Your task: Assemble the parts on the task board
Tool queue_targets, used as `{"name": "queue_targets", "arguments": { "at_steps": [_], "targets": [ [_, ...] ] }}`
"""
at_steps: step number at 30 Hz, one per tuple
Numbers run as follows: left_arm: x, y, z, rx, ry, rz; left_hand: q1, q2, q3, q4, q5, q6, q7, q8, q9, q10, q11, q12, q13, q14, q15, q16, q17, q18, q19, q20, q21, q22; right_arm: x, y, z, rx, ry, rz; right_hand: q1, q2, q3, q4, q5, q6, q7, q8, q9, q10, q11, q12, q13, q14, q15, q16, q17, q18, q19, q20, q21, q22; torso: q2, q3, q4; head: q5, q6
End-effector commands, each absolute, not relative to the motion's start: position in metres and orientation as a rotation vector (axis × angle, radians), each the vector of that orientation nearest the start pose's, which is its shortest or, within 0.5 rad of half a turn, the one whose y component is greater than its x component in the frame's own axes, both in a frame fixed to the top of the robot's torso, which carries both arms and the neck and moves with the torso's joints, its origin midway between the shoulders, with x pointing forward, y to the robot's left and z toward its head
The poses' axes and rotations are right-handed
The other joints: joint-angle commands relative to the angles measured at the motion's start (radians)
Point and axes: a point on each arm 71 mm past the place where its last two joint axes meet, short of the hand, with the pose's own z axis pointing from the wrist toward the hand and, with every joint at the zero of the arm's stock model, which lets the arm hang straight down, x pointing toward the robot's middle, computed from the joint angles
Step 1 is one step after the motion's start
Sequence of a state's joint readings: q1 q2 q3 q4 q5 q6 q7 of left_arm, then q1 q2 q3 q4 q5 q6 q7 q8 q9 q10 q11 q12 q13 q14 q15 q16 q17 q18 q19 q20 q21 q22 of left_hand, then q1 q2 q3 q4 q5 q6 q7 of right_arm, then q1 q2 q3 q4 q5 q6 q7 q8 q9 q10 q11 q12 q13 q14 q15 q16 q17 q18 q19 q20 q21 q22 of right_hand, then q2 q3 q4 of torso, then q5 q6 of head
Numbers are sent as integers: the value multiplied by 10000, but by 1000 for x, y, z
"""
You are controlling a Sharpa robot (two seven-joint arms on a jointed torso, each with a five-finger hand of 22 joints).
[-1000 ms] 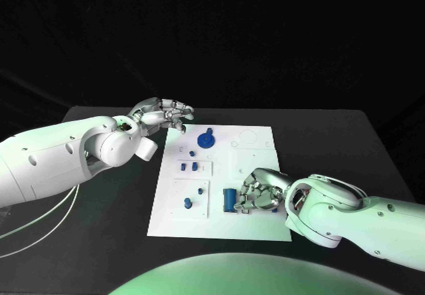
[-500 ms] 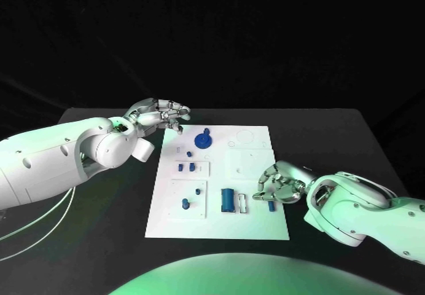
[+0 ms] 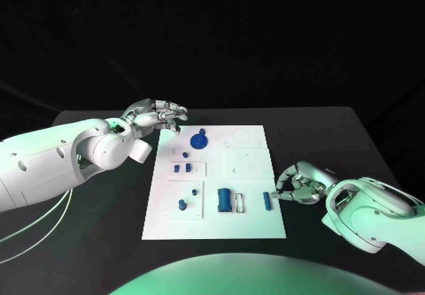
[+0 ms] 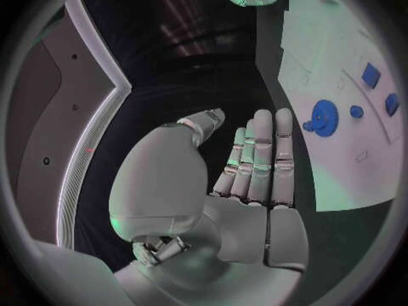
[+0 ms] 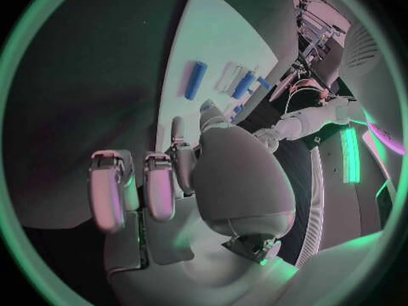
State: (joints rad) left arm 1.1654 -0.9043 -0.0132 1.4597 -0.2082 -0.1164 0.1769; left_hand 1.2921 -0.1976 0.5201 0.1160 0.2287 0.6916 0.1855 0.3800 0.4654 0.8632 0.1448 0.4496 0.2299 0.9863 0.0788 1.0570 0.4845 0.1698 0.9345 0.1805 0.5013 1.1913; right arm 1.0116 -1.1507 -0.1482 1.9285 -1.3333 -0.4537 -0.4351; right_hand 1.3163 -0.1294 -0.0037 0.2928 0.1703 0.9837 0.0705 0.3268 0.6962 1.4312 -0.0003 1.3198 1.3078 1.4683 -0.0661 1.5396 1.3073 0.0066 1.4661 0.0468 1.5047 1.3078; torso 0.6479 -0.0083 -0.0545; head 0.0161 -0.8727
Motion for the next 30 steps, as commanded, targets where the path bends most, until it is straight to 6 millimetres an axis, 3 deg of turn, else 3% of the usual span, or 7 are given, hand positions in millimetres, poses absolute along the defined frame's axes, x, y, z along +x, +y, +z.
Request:
{"name": "queue_targets", "arguments": {
  "at_steps": [1,19,26,30],
  "targets": [
    [490,245,-200,-10051,17167,-14377,-16,19,-36,47,47,-69,235,72,-18,-78,24,69,-14,-89,-14,-27,16,111,-20,29,-63,-25,348,-247,-267,2518,19967,4542,-167,29,14,-18,-48,178,-24,49,-44,386,-45,564,1151,946,12,155,2293,19,871,14,310,2516,-2,4,-1,-7,1],
    [490,247,-200,-10045,17147,-14350,-11,24,-35,48,50,-73,235,79,-21,-81,24,73,-14,-91,-14,-26,17,111,-20,30,-65,-28,340,-225,-292,2421,20829,4761,-299,69,102,-30,-109,352,-80,46,-146,627,-93,1024,1490,1005,-25,273,2546,19,874,-26,311,2518,2,1,6,43,1],
    [490,247,-200,-10045,17152,-14351,-11,24,-35,48,50,-73,235,79,-21,-81,24,73,-14,-91,-14,-26,17,111,-20,30,-65,-28,341,-219,-296,2166,20922,4725,25,104,294,-95,-62,460,-139,32,-222,644,-146,1077,1532,1016,-70,295,2596,13,888,-67,337,2527,5,-9,25,53,1],
    [489,247,-200,-10050,17151,-14342,-11,24,-35,48,50,-73,235,79,-21,-81,24,73,-14,-91,-14,-26,17,111,-20,30,-65,-28,341,-214,-300,1906,21037,4695,313,63,423,-139,16,512,-162,7,-281,641,-168,1086,1540,1018,-91,300,2607,13,887,-90,333,2526,8,-1,1,84,1]
  ]
}}
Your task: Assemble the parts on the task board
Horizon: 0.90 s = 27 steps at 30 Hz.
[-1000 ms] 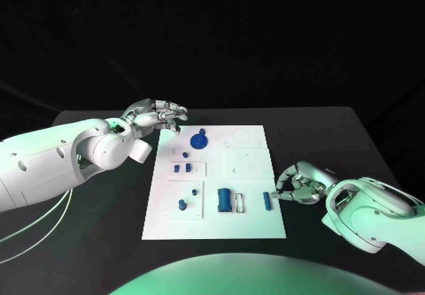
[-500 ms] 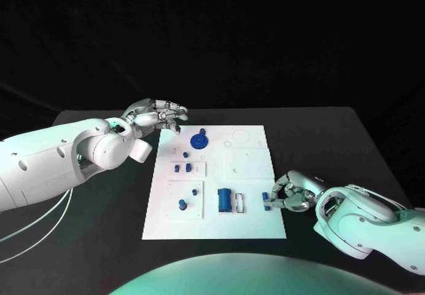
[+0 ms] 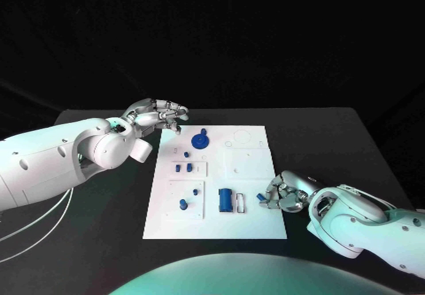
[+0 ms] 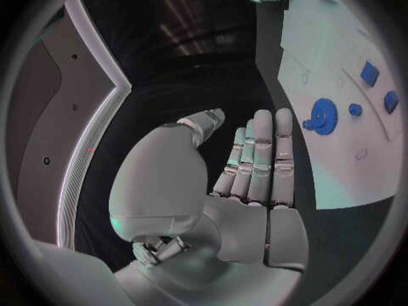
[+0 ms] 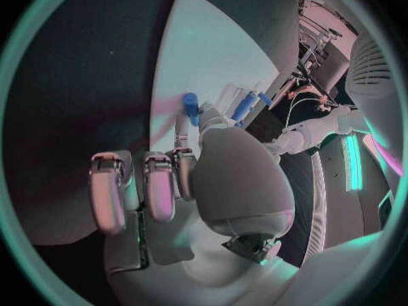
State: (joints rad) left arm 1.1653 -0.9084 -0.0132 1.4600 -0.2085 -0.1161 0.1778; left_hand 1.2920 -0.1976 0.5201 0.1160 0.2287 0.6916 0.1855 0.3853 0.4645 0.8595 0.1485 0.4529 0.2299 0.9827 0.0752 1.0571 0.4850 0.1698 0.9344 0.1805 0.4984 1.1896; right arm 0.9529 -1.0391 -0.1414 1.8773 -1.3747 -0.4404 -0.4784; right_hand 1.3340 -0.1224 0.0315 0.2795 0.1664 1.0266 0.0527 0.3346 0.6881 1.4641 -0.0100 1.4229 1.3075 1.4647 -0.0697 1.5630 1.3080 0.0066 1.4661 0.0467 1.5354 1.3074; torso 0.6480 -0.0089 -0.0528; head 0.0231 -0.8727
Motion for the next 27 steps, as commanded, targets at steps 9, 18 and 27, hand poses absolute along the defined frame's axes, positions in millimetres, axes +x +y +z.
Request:
{"name": "queue_targets", "arguments": {
  "at_steps": [9,18,27],
  "targets": [
    [489,248,-199,-10055,17164,-14328,-11,25,-35,48,50,-74,235,26,-12,-44,-13,40,-15,-54,22,-26,12,111,-20,30,-36,-12,341,-208,-304,1519,21196,4625,619,-46,387,-61,525,173,-18,-148,-337,311,-105,72,1561,1061,-88,78,2628,12,889,-125,31,2531,-3,-1,-19,26,1],
    [489,248,-199,-10047,17172,-14322,5,35,-35,49,54,-87,235,49,-20,-55,-13,55,-16,-61,23,-21,16,112,-21,31,-41,-21,339,-204,-300,1230,21036,4586,1145,-808,2791,-156,1281,443,-16,-380,-766,280,-115,48,1561,1061,-103,78,2628,7,899,-152,49,2537,-10,3,-26,31,1],
    [489,247,-200,-10041,17179,-14320,5,35,-35,49,54,-87,235,49,-20,-55,-13,55,-16,-61,23,-21,16,112,-21,31,-41,-21,343,-198,-284,1161,20507,4784,414,-1181,4510,-835,1942,513,-47,-178,-637,318,-143,78,1586,1061,-122,78,2628,-16,946,-166,145,2567,-7,-2,-19,5,1]
  ]
}}
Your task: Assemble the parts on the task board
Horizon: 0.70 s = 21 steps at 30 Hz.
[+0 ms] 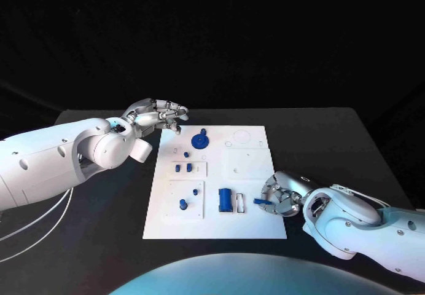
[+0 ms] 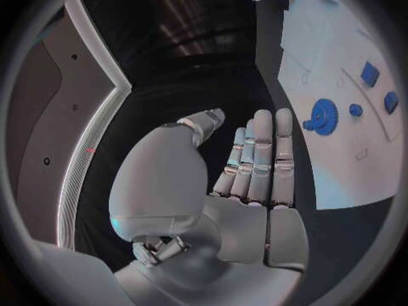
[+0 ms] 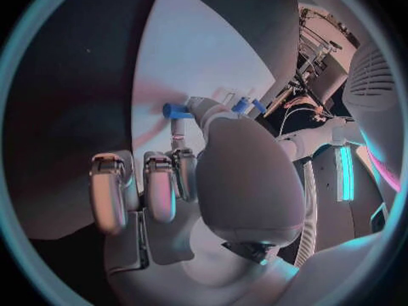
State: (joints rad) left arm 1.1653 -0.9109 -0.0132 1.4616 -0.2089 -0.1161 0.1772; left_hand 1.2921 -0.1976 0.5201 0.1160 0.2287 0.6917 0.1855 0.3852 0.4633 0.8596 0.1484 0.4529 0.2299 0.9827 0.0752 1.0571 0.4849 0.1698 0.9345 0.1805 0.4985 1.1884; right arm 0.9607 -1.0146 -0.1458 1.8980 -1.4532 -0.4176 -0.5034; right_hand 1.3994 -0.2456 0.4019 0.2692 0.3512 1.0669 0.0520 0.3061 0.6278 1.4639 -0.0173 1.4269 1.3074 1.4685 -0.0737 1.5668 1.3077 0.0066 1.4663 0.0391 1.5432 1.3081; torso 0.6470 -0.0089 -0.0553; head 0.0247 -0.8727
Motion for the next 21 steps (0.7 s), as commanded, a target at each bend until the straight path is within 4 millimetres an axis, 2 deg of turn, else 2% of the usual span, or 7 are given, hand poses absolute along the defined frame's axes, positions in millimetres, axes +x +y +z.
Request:
{"name": "queue_targets", "arguments": {
  "at_steps": [1,6,13,21],
  "targets": [
    [489,247,-200,-10039,17181,-14322,5,35,-35,50,54,-88,235,49,-8,-55,-12,55,-16,-62,23,-21,16,112,-21,31,-41,-9,344,-198,-281,1239,20443,4842,-313,47,872,-775,122,103,-39,127,-13,323,-83,38,1587,1023,-84,40,2631,-14,942,-93,62,2559,2,-1,8,-6,1],
    [489,247,-200,-10041,17177,-14317,5,35,-35,50,54,-88,235,49,-8,-55,-12,55,-16,-62,23,-21,16,112,-21,31,-41,-9,346,-194,-272,1745,20199,5277,-1108,97,1235,-861,352,4,-75,248,128,372,-100,82,1618,1023,-111,40,2631,-27,967,-111,114,2576,7,-5,7,-2,1],
    [489,247,-200,-10039,17180,-14321,5,35,-35,50,54,-88,235,49,-8,-55,-12,55,-16,-62,23,-21,16,112,-21,31,-41,-9,346,-183,-268,2521,20292,6015,-1682,84,1413,-918,168,-50,-79,307,198,388,-104,89,1625,1023,-113,40,2631,-23,959,-120,98,2570,15,0,1,27,1],
    [489,246,-200,-10023,17201,-14355,5,35,-35,50,54,-88,235,49,-8,-55,-12,55,-16,-62,23,-21,16,112,-21,31,-41,-9,346,-168,-272,2924,20783,6508,-2416,52,1473,-843,-128,-69,-58,334,227,392,-84,87,1627,1023,-97,40,2631,-20,954,-109,87,2567,20,6,-4,17,1]
  ]
}}
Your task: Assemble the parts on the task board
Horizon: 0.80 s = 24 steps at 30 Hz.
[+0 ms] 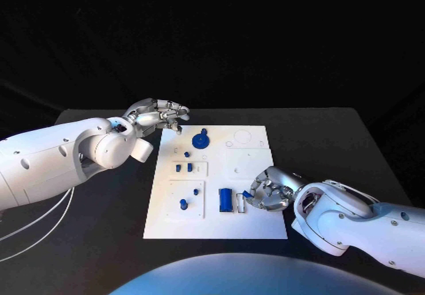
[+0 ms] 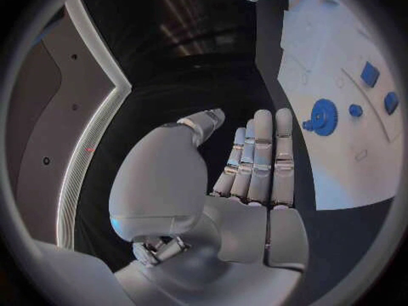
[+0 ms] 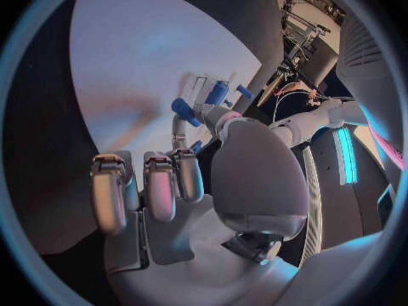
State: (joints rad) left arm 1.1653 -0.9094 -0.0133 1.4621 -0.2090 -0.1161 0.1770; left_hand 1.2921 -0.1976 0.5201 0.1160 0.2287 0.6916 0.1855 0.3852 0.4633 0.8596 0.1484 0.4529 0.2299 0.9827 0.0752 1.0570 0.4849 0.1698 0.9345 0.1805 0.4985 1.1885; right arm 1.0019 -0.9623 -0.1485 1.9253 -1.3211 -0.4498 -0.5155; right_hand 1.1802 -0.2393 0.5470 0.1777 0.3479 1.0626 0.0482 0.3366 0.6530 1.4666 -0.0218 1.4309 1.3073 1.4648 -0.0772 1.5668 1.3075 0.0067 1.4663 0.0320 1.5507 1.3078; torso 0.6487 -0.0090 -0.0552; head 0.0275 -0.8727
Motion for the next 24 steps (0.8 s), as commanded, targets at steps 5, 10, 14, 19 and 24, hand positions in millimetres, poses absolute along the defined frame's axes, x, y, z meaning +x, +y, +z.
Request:
{"name": "queue_targets", "arguments": {
  "at_steps": [5,10,14,19,24],
  "targets": [
    [489,245,-199,-10011,17218,-14381,5,35,-35,49,54,-88,235,49,-9,-55,-12,55,-16,-61,23,-21,17,112,-21,31,-41,-9,347,-162,-277,2962,21108,6581,-1068,-20,-128,394,-474,84,-27,78,-17,371,-37,28,1614,1060,-56,40,2633,-22,956,-25,16,2571,12,15,14,-10,1],
    [489,244,-199,-10004,17239,-14401,5,35,-35,49,54,-88,235,49,-9,-55,-12,55,-16,-61,23,-21,17,112,-21,31,-41,-9,346,-158,-281,2946,21327,6589,-1327,-33,-214,476,-659,150,-47,107,-9,392,-52,54,1634,1060,-68,40,2633,-25,962,-34,27,2574,8,14,14,38,1],
    [489,245,-199,-10009,17244,-14394,5,35,-35,49,54,-88,235,49,-9,-55,-12,55,-16,-61,23,-21,17,112,-21,31,-41,-9,346,-156,-283,2929,21424,6571,-1387,-36,-242,490,-707,196,-61,133,1,404,-62,72,1648,1060,-75,40,2633,-24,961,-39,26,2574,4,15,-8,51,1],
    [489,245,-199,-10009,17253,-14396,5,35,-35,49,54,-88,235,49,-9,-55,-12,55,-16,-61,23,-21,17,112,-21,31,-41,-9,346,-155,-284,2889,21514,6545,-1461,-30,-278,511,-772,254,-83,166,16,426,-79,112,1678,1060,-86,40,2633,-26,965,-47,32,2576,0,12,-16,57,1],
    [489,245,-199,-10011,17255,-14392,5,35,-35,49,54,-88,235,49,-9,-55,-12,55,-16,-61,23,-21,17,112,-21,31,-41,-9,346,-156,-285,2874,21525,6464,-1471,-24,-283,509,-787,279,-94,180,22,441,-87,139,1699,1060,-91,40,2633,-25,962,-50,28,2574,-10,7,-13,49,1]
  ]
}}
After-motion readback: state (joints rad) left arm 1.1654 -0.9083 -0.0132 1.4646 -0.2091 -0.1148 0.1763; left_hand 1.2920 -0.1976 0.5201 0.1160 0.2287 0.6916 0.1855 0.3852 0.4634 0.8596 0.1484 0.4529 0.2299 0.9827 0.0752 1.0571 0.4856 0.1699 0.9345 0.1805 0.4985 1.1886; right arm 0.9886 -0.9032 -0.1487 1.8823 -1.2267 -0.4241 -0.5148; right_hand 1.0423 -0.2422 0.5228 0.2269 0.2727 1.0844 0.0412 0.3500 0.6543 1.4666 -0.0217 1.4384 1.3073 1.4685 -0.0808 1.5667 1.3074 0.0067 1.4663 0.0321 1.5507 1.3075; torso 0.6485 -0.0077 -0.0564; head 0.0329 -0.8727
